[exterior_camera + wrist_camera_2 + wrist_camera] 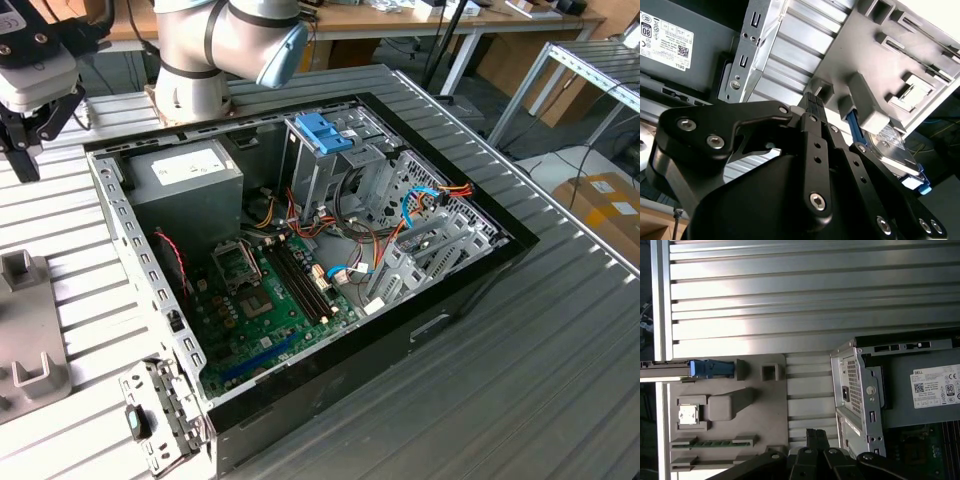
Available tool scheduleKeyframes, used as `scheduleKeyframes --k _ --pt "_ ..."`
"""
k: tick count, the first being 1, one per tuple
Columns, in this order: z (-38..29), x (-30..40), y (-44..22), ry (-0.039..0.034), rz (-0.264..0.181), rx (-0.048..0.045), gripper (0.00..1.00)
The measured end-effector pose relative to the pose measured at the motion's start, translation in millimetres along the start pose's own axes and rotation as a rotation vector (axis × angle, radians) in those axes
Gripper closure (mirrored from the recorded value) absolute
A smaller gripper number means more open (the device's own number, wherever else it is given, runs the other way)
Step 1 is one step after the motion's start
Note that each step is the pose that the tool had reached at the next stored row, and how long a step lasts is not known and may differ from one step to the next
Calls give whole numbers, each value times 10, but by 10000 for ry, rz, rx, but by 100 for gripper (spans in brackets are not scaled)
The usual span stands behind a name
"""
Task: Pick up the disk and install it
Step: 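Reach for the disk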
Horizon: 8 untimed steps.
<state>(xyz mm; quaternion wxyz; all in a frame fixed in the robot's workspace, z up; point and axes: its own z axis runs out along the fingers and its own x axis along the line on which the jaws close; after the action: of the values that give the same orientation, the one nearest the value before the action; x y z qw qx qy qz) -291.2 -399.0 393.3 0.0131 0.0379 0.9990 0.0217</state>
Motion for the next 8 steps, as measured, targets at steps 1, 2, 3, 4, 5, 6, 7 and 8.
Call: scheduleKeyframes --k 1,2,3,4,5,6,7,8 --pt "0 4 0 1 0 1 90" --pt "0 8 0 1 0 0 90" --pt "0 13 -1 0 0 0 90" --pt "-1 21 -1 1 0 0 90" --pt "-1 27 -2 0 0 0 90" --pt "-1 32 -2 0 0 0 90" --pt "-1 36 -3 1 0 0 90" --pt "-1 42 -3 0 0 0 90"
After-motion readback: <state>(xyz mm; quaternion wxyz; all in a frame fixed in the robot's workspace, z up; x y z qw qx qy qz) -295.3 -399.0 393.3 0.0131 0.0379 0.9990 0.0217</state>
